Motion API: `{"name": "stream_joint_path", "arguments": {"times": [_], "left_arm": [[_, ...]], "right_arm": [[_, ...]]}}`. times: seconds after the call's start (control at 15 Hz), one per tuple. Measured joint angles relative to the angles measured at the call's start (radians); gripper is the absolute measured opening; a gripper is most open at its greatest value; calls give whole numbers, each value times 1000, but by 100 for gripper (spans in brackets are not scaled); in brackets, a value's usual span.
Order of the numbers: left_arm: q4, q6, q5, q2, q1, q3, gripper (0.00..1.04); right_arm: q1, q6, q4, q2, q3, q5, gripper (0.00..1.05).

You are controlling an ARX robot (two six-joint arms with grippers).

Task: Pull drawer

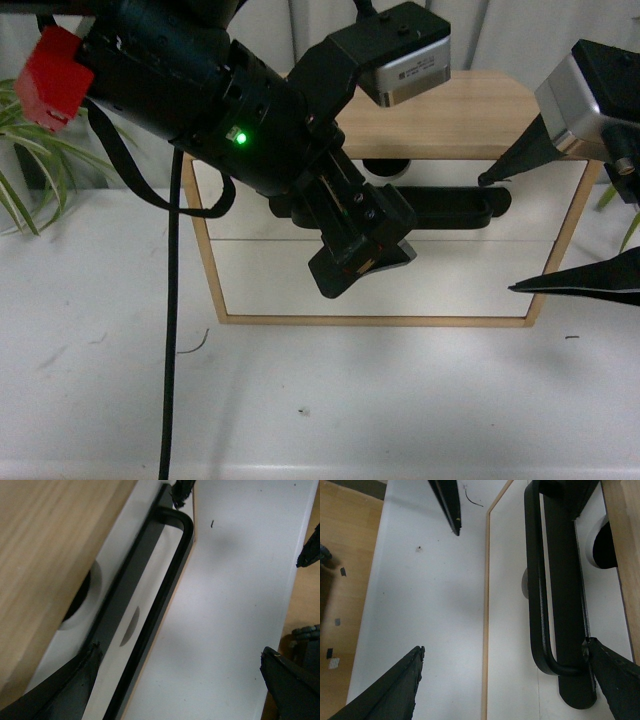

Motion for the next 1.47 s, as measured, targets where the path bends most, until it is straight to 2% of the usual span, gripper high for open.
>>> {"name": "stream_joint_path", "arguments": {"times": [0.67, 1.47], "left_arm": [[43, 3, 4, 84, 7, 10, 98], [77, 18, 20, 100, -6, 6, 98]], "right_arm": [[42, 16, 76, 85, 20, -3, 98], [43, -14, 134, 81, -31, -3, 98]]}}
